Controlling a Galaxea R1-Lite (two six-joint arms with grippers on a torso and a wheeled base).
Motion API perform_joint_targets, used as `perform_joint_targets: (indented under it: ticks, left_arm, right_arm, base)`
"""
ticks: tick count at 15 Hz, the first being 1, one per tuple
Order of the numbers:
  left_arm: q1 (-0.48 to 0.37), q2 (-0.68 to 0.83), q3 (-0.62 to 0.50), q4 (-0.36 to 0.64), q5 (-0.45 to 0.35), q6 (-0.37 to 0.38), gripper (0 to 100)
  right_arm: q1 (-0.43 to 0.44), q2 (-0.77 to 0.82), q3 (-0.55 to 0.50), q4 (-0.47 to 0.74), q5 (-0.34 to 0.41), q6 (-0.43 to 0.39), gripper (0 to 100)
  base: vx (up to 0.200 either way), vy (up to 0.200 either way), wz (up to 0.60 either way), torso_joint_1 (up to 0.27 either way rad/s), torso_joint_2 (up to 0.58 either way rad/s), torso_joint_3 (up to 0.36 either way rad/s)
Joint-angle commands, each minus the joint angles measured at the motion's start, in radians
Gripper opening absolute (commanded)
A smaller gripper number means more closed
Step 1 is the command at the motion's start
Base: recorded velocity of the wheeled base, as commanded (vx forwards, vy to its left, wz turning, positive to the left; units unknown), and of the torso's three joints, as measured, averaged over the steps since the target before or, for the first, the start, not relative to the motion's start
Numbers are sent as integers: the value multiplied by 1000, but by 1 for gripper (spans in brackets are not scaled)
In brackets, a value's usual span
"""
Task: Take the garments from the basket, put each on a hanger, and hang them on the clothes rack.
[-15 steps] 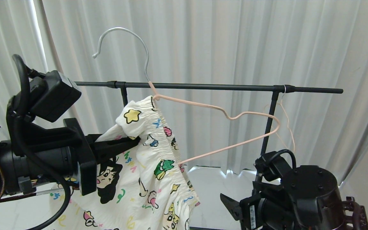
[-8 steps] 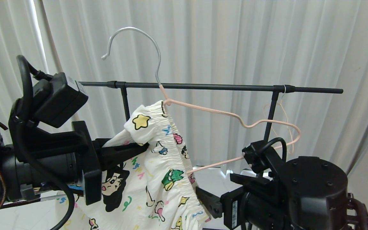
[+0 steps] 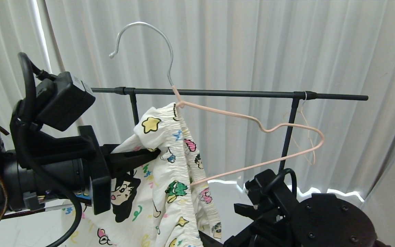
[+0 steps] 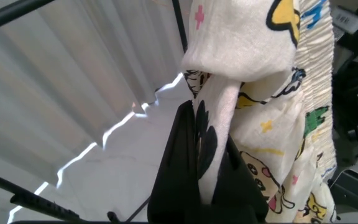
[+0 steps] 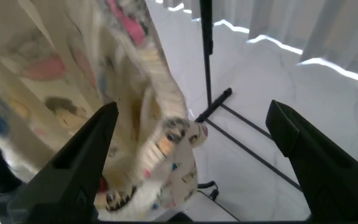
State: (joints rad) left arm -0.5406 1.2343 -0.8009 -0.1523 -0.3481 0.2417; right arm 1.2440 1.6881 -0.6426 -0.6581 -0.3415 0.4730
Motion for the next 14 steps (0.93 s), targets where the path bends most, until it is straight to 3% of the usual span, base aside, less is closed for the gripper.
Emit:
perform_joint_targets:
  ticks: [1,6,7,11,13,14]
  left_arm:
    - [-1,5,-12,-1,0,-1,0]
    - [10,4,-12,-1,1,-1,0]
    - [10,2,-11,-1,1,-2,0]
    - [10,5,-6,-1,1,-1,0]
    - [14,4,5,-1,1,-1,0]
    - [39,-1,22,-1,1,2,0]
  right_arm:
    - [2,19,15,3,-2,-8,100]
    - [-66,24,44,3,-56,-36,100]
    - [-72,22,49,3,-60,-37,0]
    - [-75,18,49,3,-73,-42,0]
    - [-104,16,55,3,-77,-50,0]
    - [-163,13,61,3,-77,-73,0]
  base:
    - [0,0,0,0,0,0]
    - [0,0,0,0,0,0]
    - [0,0,0,0,0,0]
    - [0,0,0,0,0,0]
    - [0,0,0,0,0,0]
    - [0,0,0,0,0,0]
